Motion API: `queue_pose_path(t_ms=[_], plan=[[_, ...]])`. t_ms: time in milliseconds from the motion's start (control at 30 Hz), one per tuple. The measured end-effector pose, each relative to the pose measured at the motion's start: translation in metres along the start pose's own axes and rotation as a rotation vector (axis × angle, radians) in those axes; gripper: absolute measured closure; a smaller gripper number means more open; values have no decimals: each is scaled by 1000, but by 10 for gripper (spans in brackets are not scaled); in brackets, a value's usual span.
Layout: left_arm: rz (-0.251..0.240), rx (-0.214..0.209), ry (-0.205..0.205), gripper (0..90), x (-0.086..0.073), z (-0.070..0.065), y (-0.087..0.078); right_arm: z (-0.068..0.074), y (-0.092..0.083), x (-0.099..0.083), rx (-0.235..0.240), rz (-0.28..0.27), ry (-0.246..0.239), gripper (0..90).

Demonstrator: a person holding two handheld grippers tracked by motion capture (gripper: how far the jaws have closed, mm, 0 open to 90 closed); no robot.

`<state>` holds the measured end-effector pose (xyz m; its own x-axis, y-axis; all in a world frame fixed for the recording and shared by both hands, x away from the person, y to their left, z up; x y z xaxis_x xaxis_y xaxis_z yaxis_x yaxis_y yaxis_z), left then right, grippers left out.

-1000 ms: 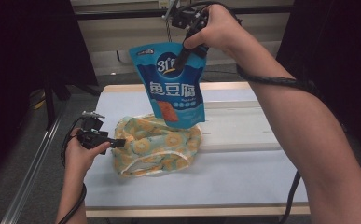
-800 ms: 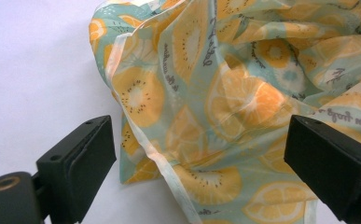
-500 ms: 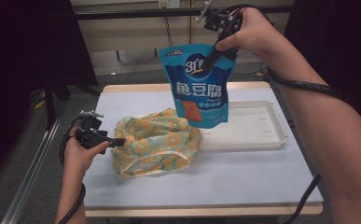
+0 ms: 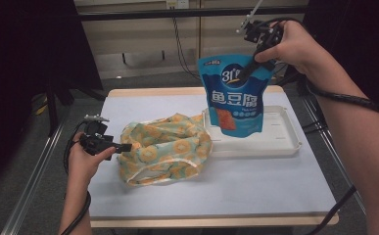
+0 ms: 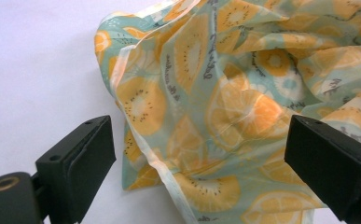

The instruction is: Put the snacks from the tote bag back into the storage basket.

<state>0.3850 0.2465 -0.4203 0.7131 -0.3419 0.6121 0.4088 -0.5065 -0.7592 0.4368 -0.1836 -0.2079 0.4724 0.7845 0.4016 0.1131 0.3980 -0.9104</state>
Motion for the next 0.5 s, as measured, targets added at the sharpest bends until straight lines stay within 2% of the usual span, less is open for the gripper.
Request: queue_pose_path(t_ms=[167,267,367,500], plan=[[2,2,7,82,0,0,0,-10,12,-15,11,-5,12,900],[1,5,-4,84,0,1,0,-16,20,-22,11,4,14,900],[16,6,12,84,-1,2,0,-18,29,-25,14,19,13,900],[17,7,10,85,-1,1,0,-21,40,-26,25,24,1,900]])
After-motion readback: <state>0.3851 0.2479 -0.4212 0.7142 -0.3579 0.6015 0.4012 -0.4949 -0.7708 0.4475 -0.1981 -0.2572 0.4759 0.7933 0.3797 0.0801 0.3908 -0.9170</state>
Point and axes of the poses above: each handheld gripper's, and its own axes: y roughly forward along the jaws, x roughly out of its top, z roughly to its left, the point moved 4 cm from there along y, roughly forward along the jaws
